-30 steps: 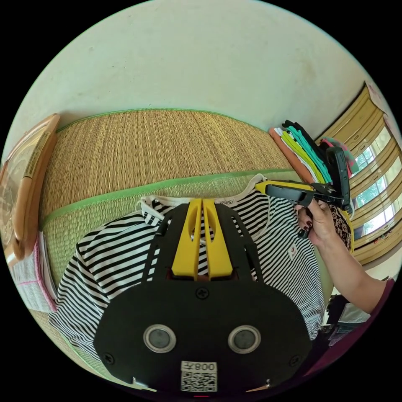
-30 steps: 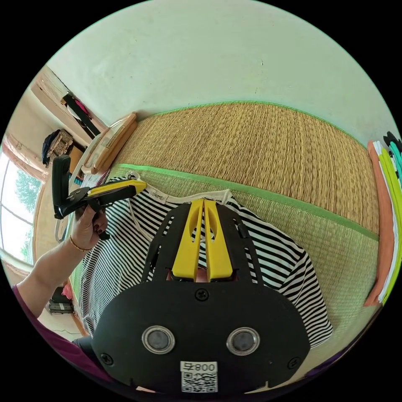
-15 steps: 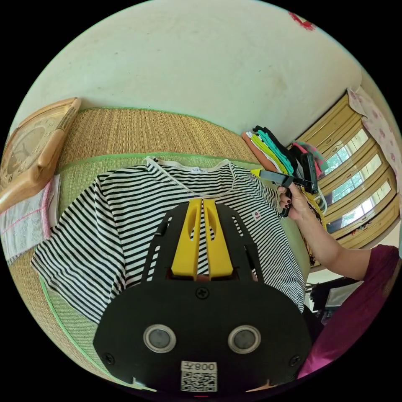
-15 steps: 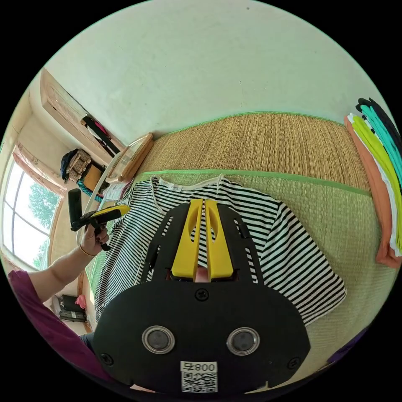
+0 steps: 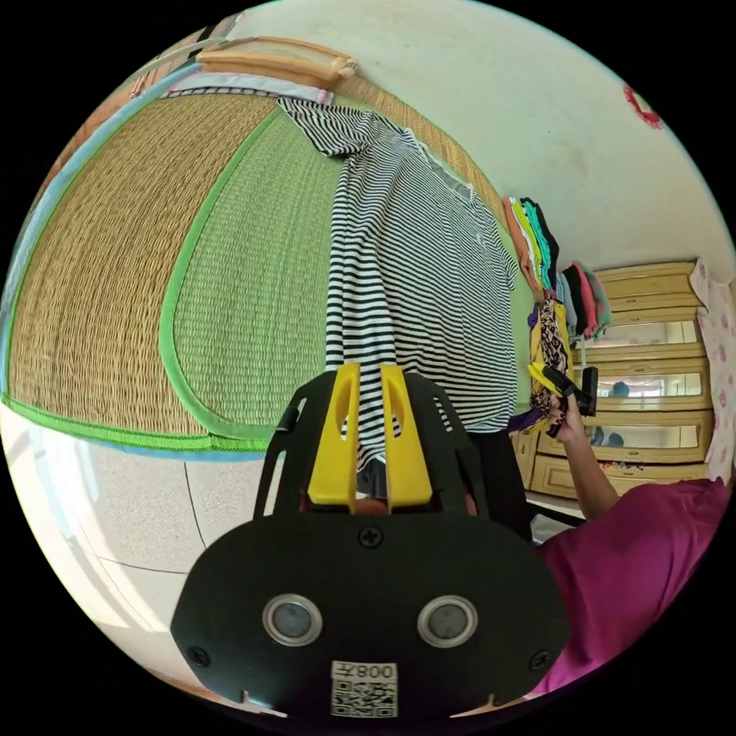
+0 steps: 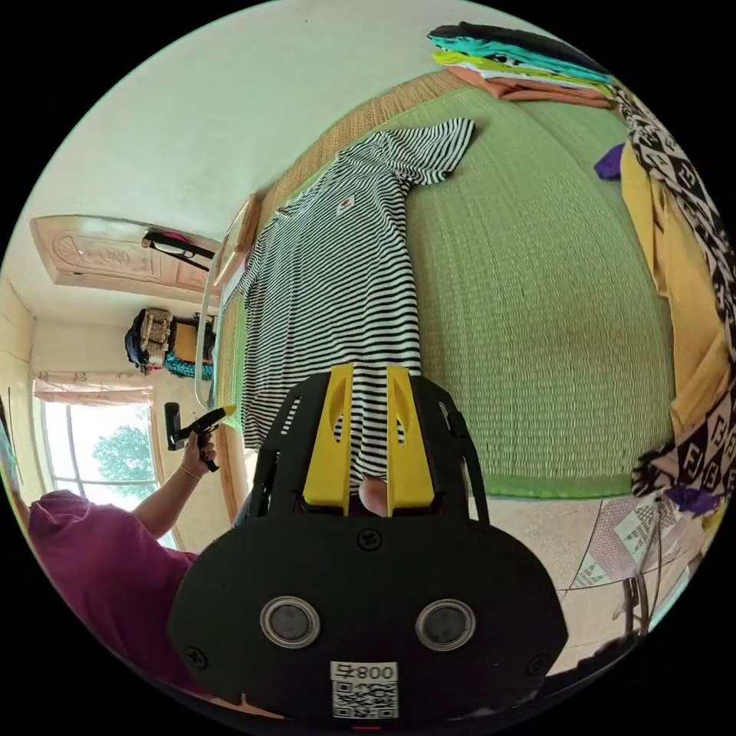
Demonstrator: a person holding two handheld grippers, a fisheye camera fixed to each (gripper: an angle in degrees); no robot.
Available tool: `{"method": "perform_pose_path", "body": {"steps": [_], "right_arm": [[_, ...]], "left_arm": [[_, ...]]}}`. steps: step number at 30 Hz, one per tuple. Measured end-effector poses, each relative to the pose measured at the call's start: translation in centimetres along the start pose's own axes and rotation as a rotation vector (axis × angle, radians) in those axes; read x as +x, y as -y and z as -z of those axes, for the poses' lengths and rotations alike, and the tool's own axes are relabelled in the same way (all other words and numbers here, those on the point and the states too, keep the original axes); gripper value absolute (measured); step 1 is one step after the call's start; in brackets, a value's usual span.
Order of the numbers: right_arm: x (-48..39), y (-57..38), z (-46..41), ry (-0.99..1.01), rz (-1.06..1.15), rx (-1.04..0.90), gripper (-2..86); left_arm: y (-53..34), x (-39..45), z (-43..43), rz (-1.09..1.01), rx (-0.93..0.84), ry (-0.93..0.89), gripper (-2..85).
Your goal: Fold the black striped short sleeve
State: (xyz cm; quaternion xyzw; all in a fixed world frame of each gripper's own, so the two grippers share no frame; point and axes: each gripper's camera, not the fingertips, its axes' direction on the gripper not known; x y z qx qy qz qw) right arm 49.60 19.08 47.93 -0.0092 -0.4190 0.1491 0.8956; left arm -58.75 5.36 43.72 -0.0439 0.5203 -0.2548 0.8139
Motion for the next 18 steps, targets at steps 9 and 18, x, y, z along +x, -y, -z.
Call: {"method": "perform_pose_path", "body": {"steps": [9,18], "right_arm": [[2.9,-11.2,2.6,0.033,-0.111,0.029,8.3],[3.9,-15.9,2.8,0.065,-0.143,0.021,8.3]], "left_arm": [[-9.6,-3.6,1.4,0.016,0.067,0.038,8.1],[-12.6,-5.9,0.3,-0.032,-0.049,0.178,2.5]]}}
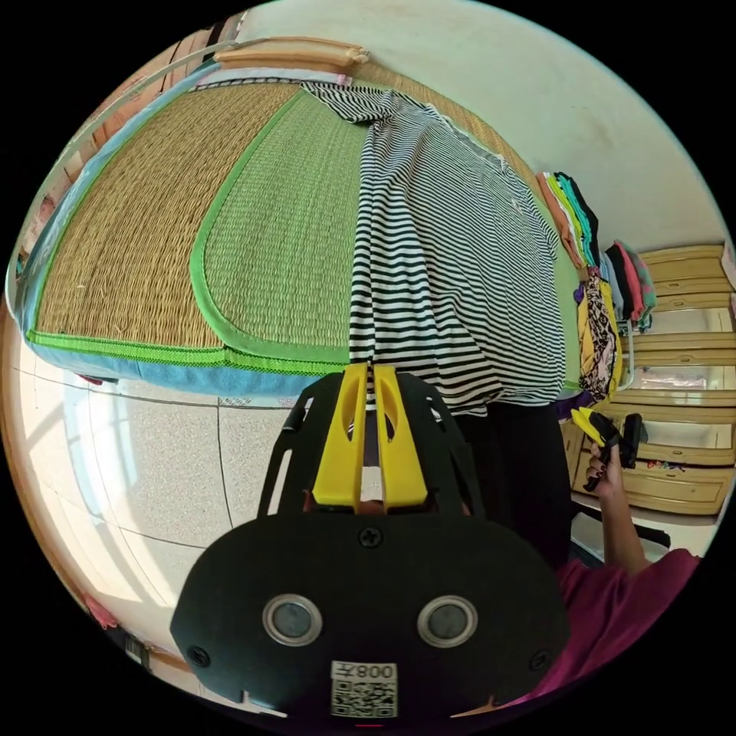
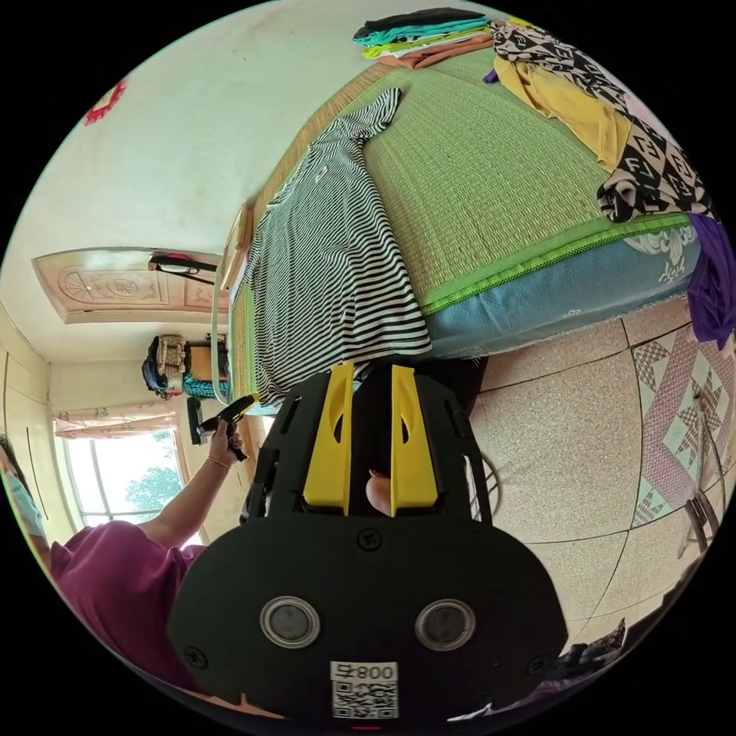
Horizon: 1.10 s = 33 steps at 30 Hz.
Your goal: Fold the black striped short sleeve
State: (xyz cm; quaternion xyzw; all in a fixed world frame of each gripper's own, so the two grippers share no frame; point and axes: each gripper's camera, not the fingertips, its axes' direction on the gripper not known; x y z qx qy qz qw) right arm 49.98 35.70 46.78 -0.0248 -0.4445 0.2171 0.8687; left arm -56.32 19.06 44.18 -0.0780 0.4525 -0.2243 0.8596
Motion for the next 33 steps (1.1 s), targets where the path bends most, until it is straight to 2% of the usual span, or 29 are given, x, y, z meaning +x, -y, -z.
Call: {"method": "perform_pose_path", "body": {"steps": [4,7,10,12,19,25,33], "right_arm": [[0.5,-0.8,0.7,-0.010,0.004,0.003,8.2],[0.8,-1.1,1.1,-0.023,0.011,0.005,8.3],[1.4,-1.3,0.9,-0.044,0.010,-0.006,8.8],[2.0,-1.4,0.8,-0.053,-0.006,-0.015,9.5],[4.7,-1.5,0.8,-0.002,-0.047,-0.009,11.9],[4.3,0.3,-1.7,-0.027,0.046,-0.090,12.8],[3.2,1.2,-1.0,-0.047,0.145,-0.163,3.1]], "left_arm": [[-2.9,-1.7,4.2,-0.025,0.126,-0.217,1.1],[-6.0,-5.7,7.1,0.050,0.283,-0.255,0.8],[-8.6,-12.8,4.5,0.310,0.196,-0.328,0.6],[-10.0,-14.5,4.3,0.363,0.219,-0.318,0.5],[-12.2,-16.8,3.9,0.350,0.158,-0.330,0.6],[-13.6,-18.1,4.0,0.344,0.131,-0.348,0.6],[-14.5,-18.8,5.7,0.295,0.147,-0.417,0.6]]}}
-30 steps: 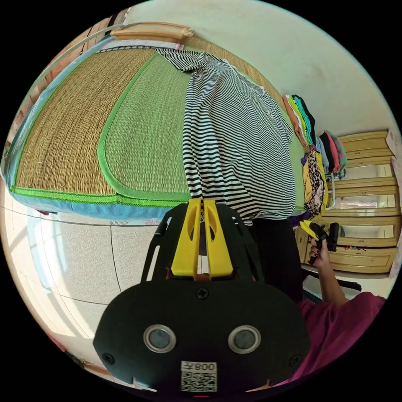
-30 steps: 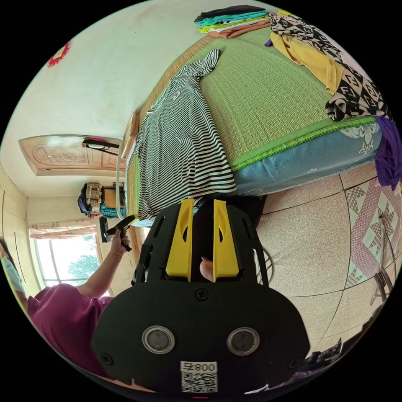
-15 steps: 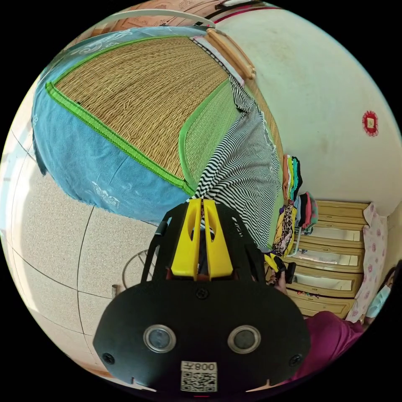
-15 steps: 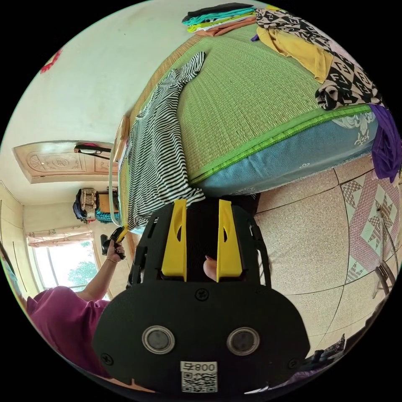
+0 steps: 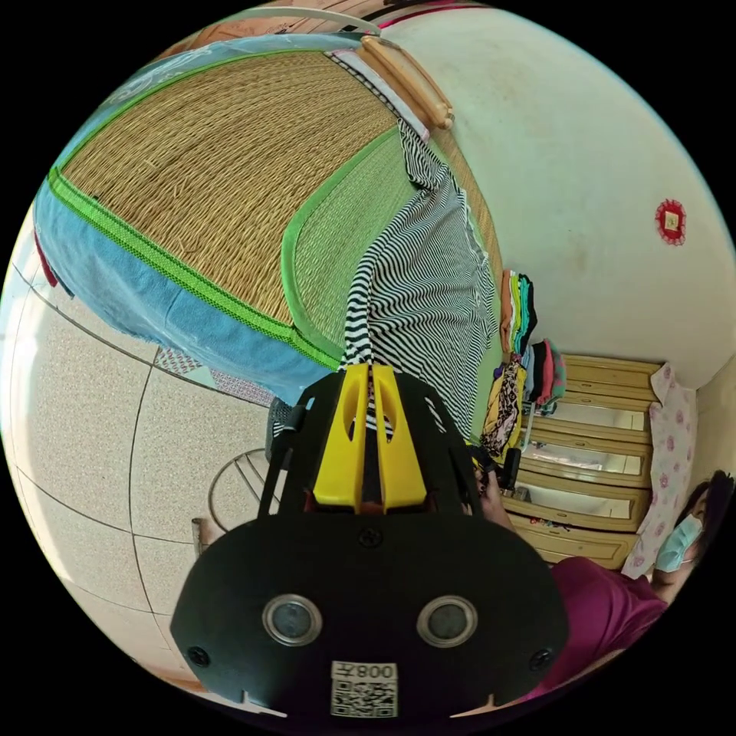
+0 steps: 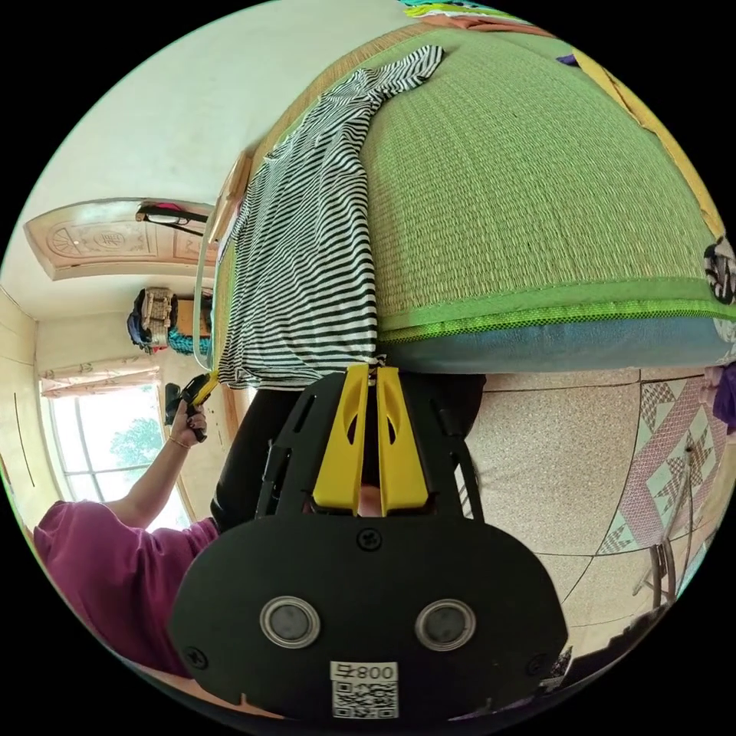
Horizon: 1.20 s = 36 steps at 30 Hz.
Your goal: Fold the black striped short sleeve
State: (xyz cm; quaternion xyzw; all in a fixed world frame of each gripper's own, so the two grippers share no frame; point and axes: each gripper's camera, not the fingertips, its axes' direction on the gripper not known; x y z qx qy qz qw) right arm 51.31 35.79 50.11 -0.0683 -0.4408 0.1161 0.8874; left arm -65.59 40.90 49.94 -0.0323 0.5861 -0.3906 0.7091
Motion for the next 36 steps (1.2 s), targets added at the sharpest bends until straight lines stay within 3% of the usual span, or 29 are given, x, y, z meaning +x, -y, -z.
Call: {"method": "perform_pose_path", "body": {"steps": [5,10,17,26,31,36], "right_arm": [[-3.9,-1.1,9.4,0.003,0.130,0.008,2.4],[-1.9,-1.9,9.7,-0.129,0.081,-0.038,3.7],[7.7,-4.6,5.4,0.159,-0.191,-0.026,9.8],[12.6,-3.8,3.4,0.427,-0.283,0.088,13.0],[12.5,-2.9,1.8,0.526,-0.293,0.062,9.9],[9.9,-1.0,5.1,0.483,-0.197,0.068,2.4]], "left_arm": [[-0.3,-0.1,2.3,-0.042,0.014,-0.016,0.5],[-0.5,-3.3,2.3,0.048,-0.012,0.068,0.5],[0.0,-3.9,2.4,0.058,-0.034,0.090,0.7],[1.9,-3.3,2.8,0.056,-0.059,0.127,0.6],[3.1,-2.6,2.7,0.070,-0.056,0.091,0.6],[4.2,-0.8,3.5,0.041,-0.011,-0.053,0.5]]}}
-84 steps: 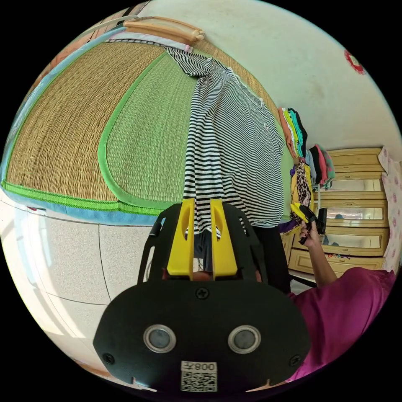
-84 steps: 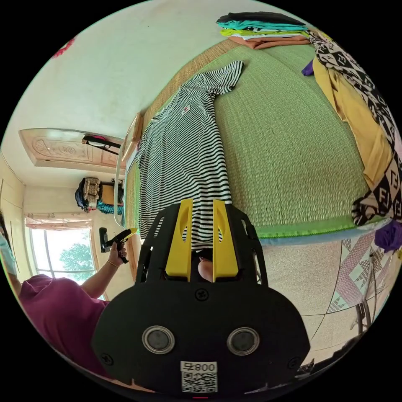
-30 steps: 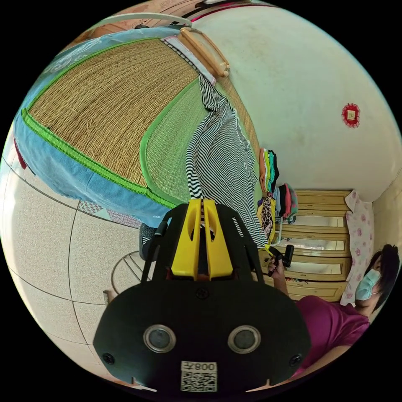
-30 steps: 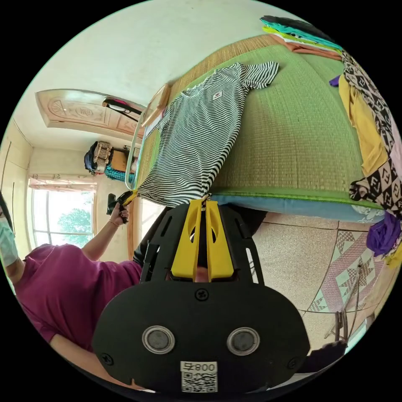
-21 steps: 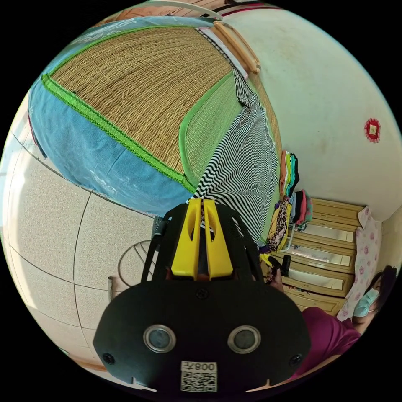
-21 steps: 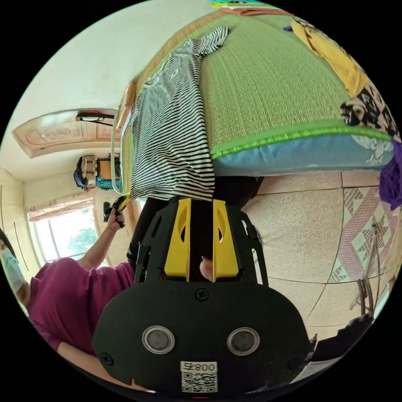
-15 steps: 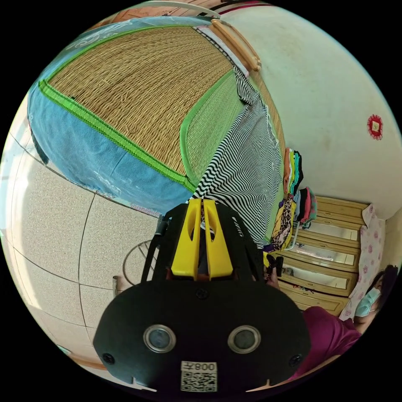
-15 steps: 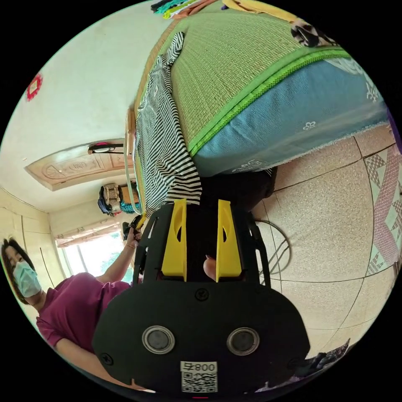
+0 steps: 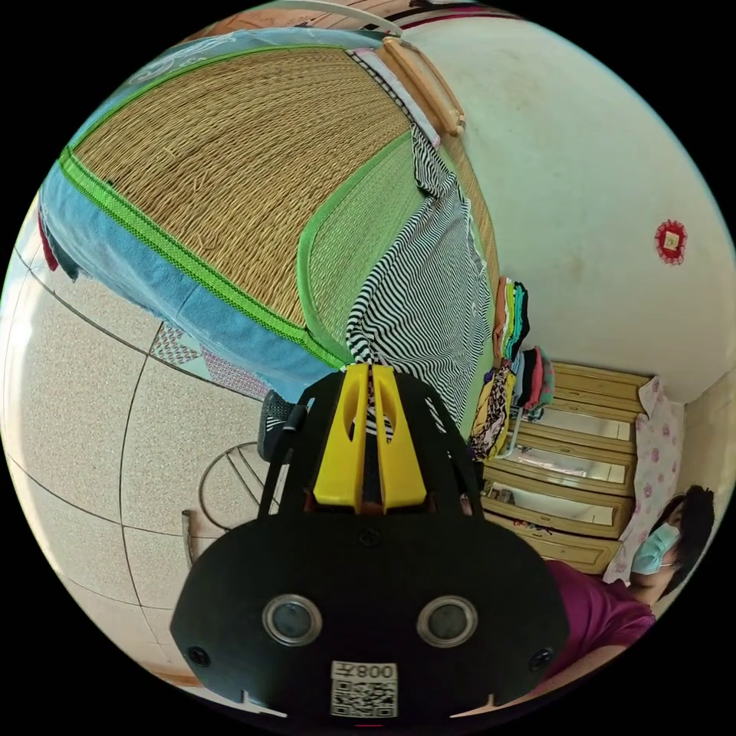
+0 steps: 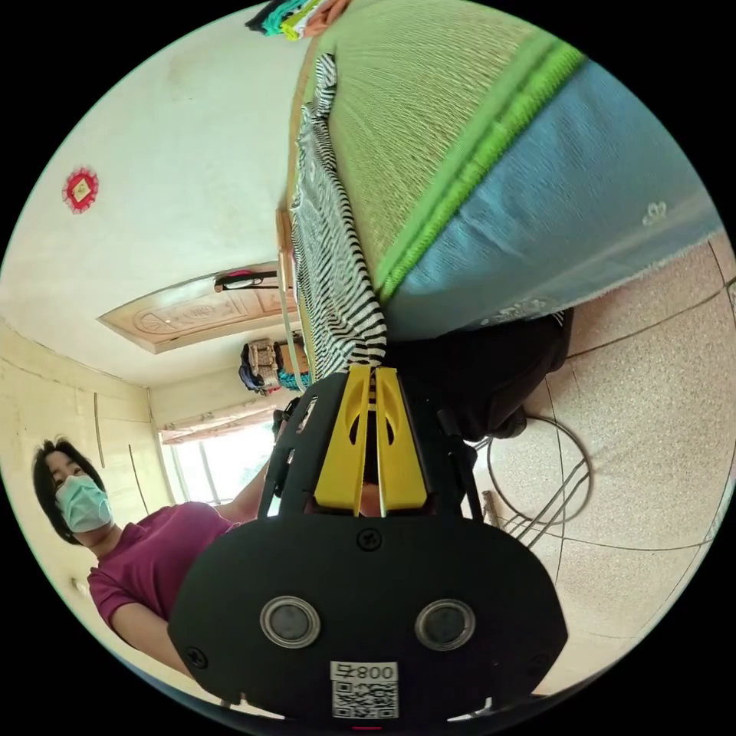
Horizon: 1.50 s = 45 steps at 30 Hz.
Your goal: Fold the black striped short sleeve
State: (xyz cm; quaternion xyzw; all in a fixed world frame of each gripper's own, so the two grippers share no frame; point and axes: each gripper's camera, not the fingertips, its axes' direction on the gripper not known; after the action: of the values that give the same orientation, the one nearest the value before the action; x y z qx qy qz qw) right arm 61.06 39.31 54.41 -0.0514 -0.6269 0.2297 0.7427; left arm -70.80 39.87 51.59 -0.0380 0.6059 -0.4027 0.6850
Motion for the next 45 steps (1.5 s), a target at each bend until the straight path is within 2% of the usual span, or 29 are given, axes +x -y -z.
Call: {"method": "perform_pose_path", "body": {"steps": [4,7,13,15,22,27,35,40,42,45], "right_arm": [[-7.6,1.1,3.8,-0.135,0.166,-0.020,1.1],[-10.5,1.6,4.7,-0.249,0.208,-0.050,0.8],[-7.0,2.0,0.8,-0.299,0.064,-0.103,0.8],[-5.8,2.0,-0.1,-0.271,0.019,-0.089,0.9],[-6.8,3.1,-0.4,-0.375,-0.063,0.005,0.5],[-14.2,10.1,-2.1,-0.506,0.089,0.112,0.1],[-25.9,28.7,-16.4,-0.865,0.374,0.050,0.0],[-25.8,34.2,-22.3,-0.968,0.395,-0.016,-0.1],[-25.5,34.7,-22.5,-0.962,0.409,0.011,-0.3],[-25.2,35.5,-21.5,-0.967,0.390,0.034,-0.2]], "left_arm": [[0.1,1.4,0.7,-0.038,0.013,-0.044,0.5],[0.1,0.3,-0.8,0.023,-0.021,-0.025,0.6],[0.7,0.2,-3.7,0.079,-0.043,-0.002,0.6],[1.3,0.8,-3.9,0.083,-0.034,0.011,0.6],[5.4,4.9,-3.1,0.052,0.070,0.106,0.4],[12.4,12.2,-7.2,-0.148,0.013,0.181,0.2],[25.5,24.0,-18.8,-0.368,-0.043,0.303,0.2],[32.0,27.6,-24.3,-0.390,-0.016,0.376,0.1],[33.4,28.2,-25.7,-0.395,-0.027,0.418,0.1],[35.0,29.1,-26.9,-0.402,-0.011,0.375,0.1]]}}
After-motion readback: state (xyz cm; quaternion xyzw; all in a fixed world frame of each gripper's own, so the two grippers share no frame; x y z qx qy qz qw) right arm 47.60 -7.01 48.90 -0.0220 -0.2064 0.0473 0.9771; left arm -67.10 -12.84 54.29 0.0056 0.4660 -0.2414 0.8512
